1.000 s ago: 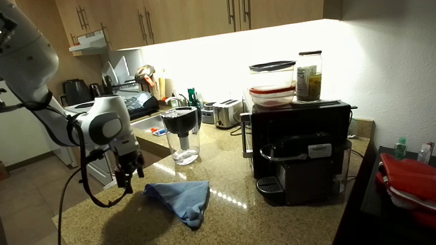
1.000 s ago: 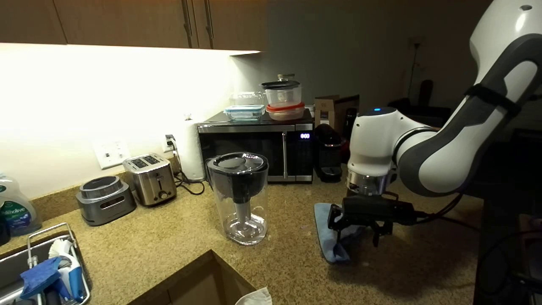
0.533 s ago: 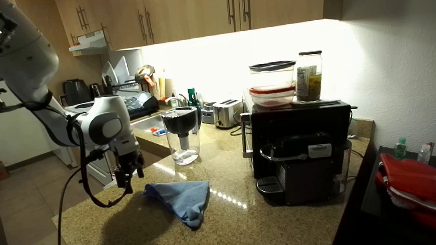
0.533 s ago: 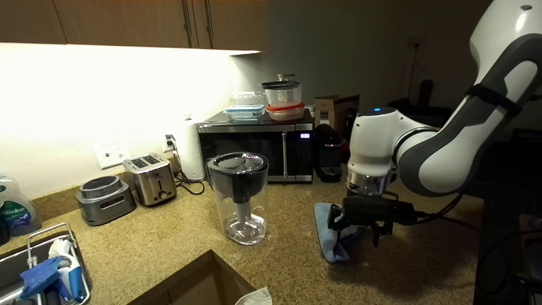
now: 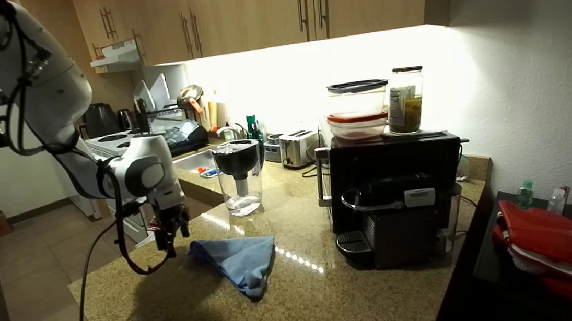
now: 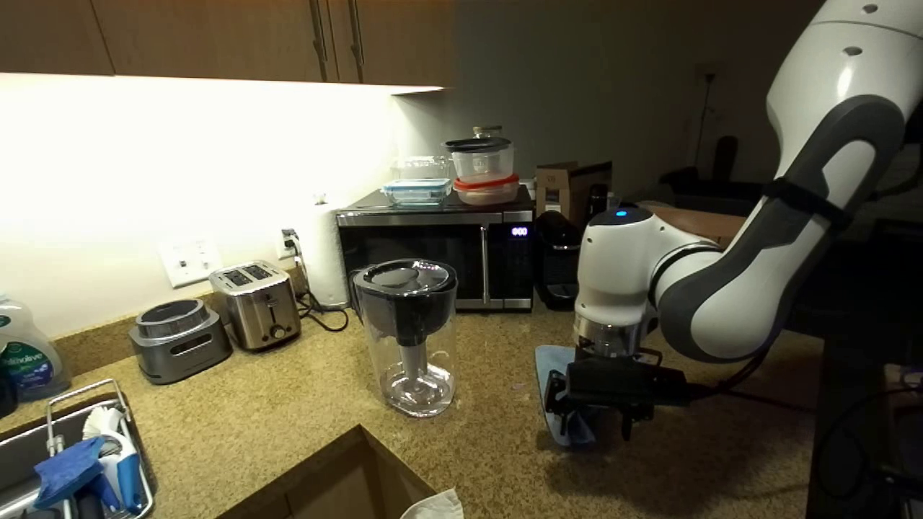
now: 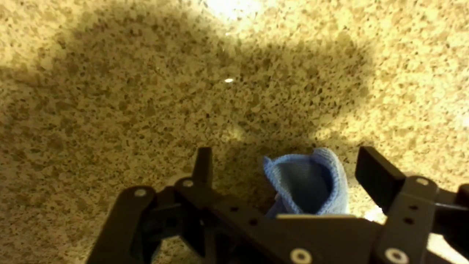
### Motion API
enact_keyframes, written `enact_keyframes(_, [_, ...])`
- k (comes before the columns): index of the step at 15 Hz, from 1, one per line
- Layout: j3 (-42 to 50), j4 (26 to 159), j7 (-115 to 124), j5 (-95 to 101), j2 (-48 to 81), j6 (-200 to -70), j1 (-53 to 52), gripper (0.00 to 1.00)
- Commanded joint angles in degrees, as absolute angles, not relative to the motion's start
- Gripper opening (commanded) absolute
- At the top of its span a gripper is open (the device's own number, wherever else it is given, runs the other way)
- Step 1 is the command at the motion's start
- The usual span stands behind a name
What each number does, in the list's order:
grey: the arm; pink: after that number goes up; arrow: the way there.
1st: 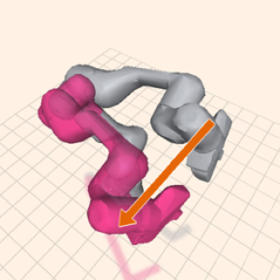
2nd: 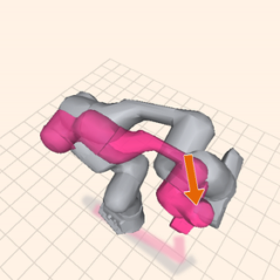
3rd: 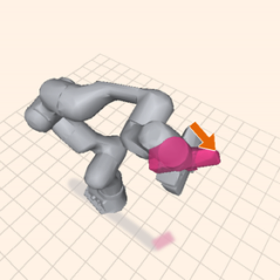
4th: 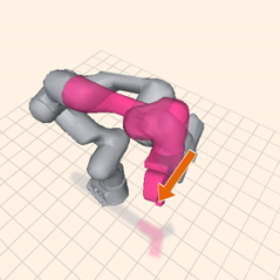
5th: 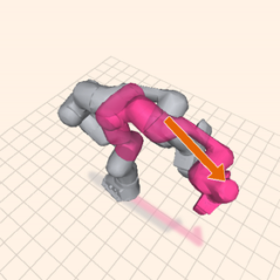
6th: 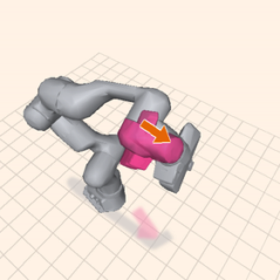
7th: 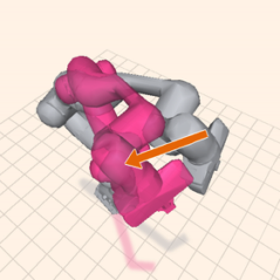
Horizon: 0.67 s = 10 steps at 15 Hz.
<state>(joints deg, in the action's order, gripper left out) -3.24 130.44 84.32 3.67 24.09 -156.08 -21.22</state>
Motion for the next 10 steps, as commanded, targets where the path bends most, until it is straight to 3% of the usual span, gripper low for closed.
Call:
enact_keyframes(1, [-2.1,128.2,84.1,5.2,27.0,-160.4,-23.8,1.0])
enact_keyframes(6, [0.1,127.1,84.0,4.1,28.4,-169.5,-26.9,1.0])
enact_keyframes(10, [1.9,125.1,83.7,3.0,30.1,-169.2,-27.6,1.0])
